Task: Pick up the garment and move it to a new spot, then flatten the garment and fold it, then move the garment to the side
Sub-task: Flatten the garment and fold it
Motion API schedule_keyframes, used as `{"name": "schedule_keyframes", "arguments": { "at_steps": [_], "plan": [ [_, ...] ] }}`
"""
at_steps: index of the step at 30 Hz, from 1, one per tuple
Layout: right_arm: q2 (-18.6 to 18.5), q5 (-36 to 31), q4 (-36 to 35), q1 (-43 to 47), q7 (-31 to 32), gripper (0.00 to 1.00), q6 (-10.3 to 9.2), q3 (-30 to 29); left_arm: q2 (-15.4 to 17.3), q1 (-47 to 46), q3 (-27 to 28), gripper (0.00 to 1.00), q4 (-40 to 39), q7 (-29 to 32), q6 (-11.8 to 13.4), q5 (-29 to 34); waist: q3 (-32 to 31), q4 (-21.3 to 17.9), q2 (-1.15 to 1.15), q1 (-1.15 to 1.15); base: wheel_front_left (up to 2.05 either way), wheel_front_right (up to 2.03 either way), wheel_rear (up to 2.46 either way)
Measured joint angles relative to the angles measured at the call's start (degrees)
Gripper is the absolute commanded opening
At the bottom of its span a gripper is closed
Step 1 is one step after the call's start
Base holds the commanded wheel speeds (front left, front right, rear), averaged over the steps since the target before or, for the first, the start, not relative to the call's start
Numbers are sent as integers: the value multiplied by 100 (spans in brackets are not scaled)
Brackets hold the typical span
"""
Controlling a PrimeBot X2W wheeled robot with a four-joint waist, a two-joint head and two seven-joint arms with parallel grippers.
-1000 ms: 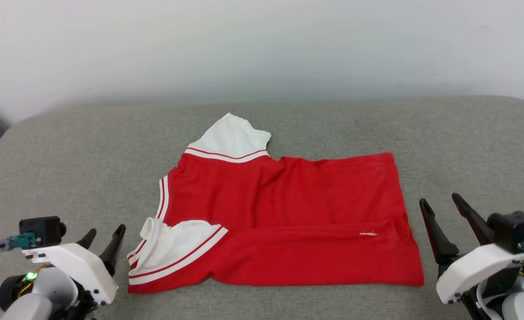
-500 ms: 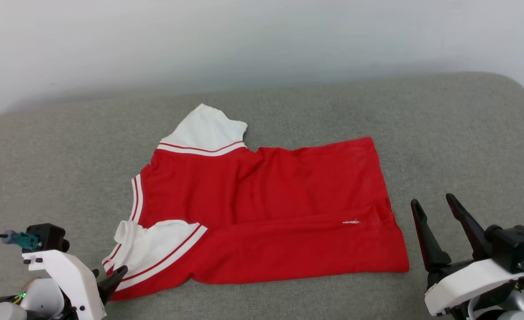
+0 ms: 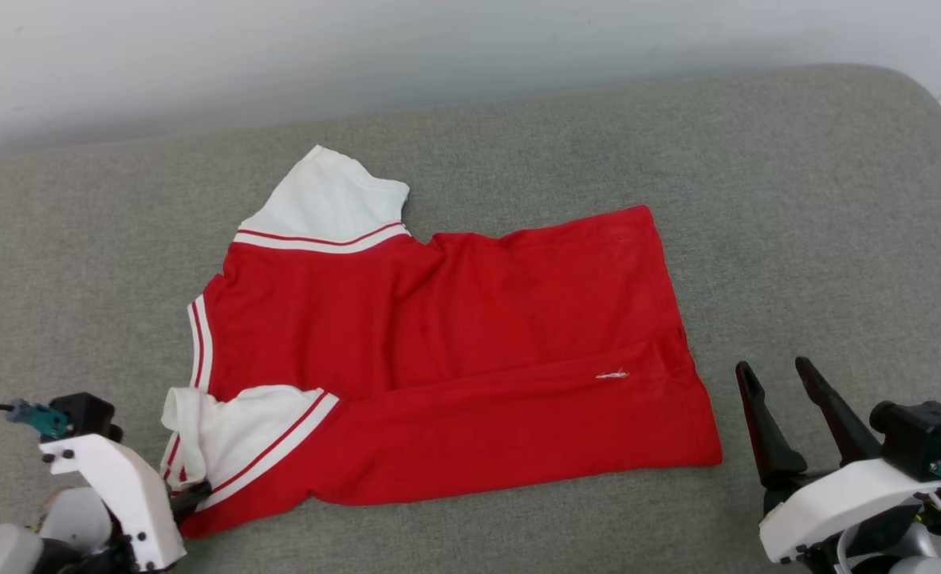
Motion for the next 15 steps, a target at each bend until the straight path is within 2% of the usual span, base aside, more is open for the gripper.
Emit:
{"name": "schedule_keyframes", "arguments": {
  "at_steps": [3,6,10,15],
  "plan": [
    [-55,216,112,18,274,100,0,-82,-191,-26,-57,0,112,-203,-89,14,-78,28,0,0,0,0,0],
    [-253,519,247,14,820,100,0,-197,-257,-43,-86,0,178,-459,-115,153,-185,92,0,0,0,0,0],
    [-535,893,498,-61,1948,100,0,-347,-345,-47,-101,0,73,-764,-127,322,-304,229,0,1,0,0,0],
    [-800,1202,888,-448,3320,100,0,-445,-342,-118,-137,0,-312,-875,-22,519,-294,462,0,1,0,0,0]
  ]
}}
